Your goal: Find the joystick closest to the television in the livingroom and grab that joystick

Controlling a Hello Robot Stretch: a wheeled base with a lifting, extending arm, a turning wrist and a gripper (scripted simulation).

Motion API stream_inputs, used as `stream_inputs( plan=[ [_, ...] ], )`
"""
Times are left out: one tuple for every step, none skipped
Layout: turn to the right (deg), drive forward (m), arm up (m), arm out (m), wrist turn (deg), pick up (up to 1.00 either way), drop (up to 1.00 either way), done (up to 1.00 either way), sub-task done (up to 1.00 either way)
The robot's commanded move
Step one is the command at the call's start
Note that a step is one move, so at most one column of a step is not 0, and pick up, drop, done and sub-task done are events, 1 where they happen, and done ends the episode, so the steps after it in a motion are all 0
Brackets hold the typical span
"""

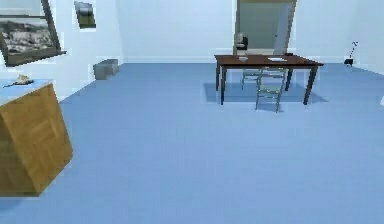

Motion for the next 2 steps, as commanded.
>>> stream_inputs(
  plan=[
    [0.0,1.00,0.00,0.00,0.0,0.00,0.00,0.00,0.00],
    [-3.0,0.00,0.00,0.00,0.0,0.00,0.00,0.00,0.00]
  ],
)
